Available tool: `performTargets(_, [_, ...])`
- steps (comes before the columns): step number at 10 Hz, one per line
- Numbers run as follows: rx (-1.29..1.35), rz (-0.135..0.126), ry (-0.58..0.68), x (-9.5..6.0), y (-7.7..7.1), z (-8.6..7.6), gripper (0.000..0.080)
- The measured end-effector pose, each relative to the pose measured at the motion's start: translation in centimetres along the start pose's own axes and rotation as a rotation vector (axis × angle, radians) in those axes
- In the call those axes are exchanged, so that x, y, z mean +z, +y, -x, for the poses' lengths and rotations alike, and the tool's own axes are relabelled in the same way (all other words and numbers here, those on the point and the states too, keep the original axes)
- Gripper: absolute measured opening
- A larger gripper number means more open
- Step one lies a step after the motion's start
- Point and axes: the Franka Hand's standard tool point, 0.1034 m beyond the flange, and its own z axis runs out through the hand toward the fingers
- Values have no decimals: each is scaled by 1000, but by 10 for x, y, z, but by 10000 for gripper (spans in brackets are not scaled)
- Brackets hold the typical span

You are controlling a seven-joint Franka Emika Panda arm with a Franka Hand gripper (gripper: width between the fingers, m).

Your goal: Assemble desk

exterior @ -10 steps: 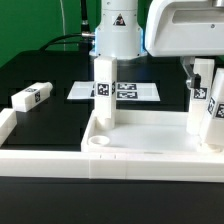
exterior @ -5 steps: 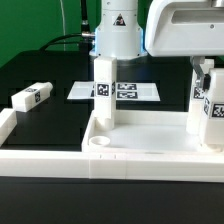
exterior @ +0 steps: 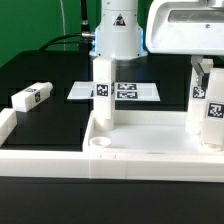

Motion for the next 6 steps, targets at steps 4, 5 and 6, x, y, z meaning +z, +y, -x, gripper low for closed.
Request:
performTargets(4, [383, -29, 10, 0, 0, 0, 289])
performTargets(5, [477, -29, 8, 1, -1, 0, 290])
performTargets(6, [521, -29, 7, 1, -1, 0, 290])
